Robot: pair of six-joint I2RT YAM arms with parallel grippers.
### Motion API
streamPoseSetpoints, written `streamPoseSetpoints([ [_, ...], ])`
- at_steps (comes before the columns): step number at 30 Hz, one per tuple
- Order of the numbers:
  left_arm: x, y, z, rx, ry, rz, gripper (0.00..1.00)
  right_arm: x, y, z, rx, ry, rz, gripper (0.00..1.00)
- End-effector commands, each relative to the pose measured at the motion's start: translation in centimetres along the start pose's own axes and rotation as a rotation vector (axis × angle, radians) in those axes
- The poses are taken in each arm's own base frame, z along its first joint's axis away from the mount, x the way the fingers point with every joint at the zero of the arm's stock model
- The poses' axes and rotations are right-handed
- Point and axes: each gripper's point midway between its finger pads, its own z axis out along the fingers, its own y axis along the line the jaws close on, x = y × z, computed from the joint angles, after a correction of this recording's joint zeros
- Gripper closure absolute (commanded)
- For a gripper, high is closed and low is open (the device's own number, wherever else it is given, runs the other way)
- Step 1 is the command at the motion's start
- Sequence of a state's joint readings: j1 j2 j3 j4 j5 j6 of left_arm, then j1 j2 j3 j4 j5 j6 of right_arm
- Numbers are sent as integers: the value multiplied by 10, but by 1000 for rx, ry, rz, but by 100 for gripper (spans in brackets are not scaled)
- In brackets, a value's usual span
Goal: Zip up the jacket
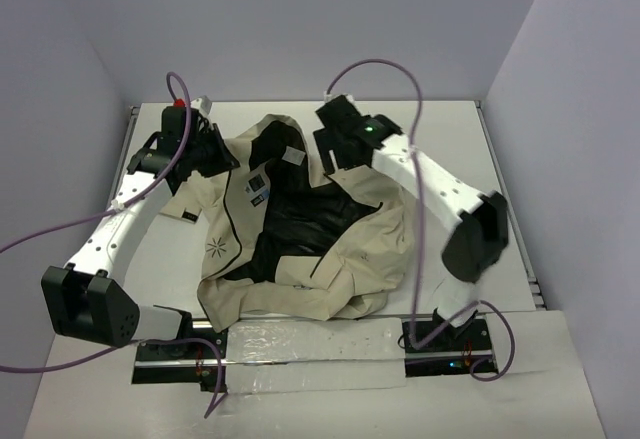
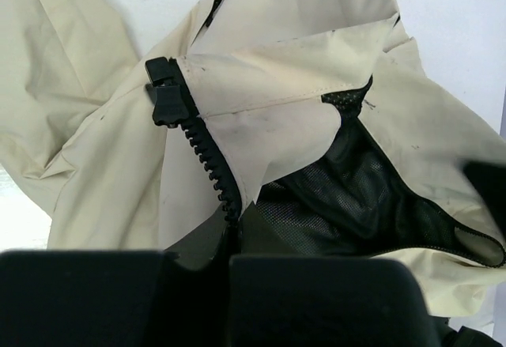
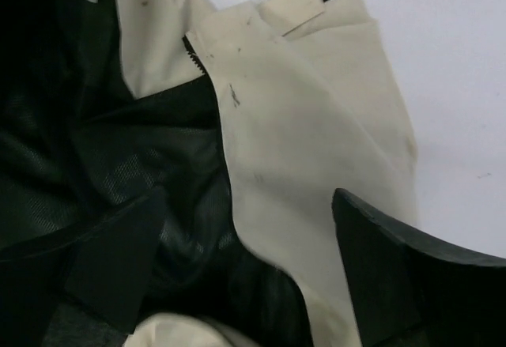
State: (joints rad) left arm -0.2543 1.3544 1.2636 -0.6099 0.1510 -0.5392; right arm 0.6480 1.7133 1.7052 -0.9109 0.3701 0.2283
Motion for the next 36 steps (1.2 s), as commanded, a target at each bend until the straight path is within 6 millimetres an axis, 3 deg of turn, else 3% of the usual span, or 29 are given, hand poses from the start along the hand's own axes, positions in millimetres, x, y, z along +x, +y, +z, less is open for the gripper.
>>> streamPoseSetpoints([
  [1,-15,-8,-14,18,-63,10,100,21,-15,50,165,145,-155,4],
  [5,-9,-7,-15,27,-57,0,100,31,-19,110,194,217,-121,4],
  [7,-5,-6,-17,30,-54,-2,100,35,-24,130,219,222,-79,17],
  [8,-4,-6,-17,32,-53,-2,100,37,-24,134,222,226,-70,27],
  [10,0,-4,-19,27,-47,-1,100,27,-27,129,230,180,-28,71],
  [12,1,-3,-21,25,-50,-1,100,20,-26,117,194,132,24,99],
  [15,0,-1,-23,14,-60,-1,100,-6,-31,94,155,24,116,100],
  [20,-4,-5,-21,27,-67,-2,100,-42,-65,38,86,-149,289,100],
  [25,-5,-13,-17,37,-63,13,100,-33,-74,37,11,-136,301,100],
  [26,-5,-14,-17,40,-64,14,100,-33,-71,41,-3,-117,289,99],
  [27,-5,-15,-15,45,-62,15,100,-26,-65,52,-16,-55,254,78],
  [28,-4,-16,-14,48,-58,15,100,-15,-60,61,-24,22,212,44],
  [29,-4,-18,-13,54,-54,14,100,-10,-56,74,-24,74,183,22],
  [32,-1,-21,-11,64,-43,16,100,-2,-49,103,-11,146,119,1],
  [36,0,-22,-15,59,-50,21,100,9,-43,141,-22,214,26,0],
])
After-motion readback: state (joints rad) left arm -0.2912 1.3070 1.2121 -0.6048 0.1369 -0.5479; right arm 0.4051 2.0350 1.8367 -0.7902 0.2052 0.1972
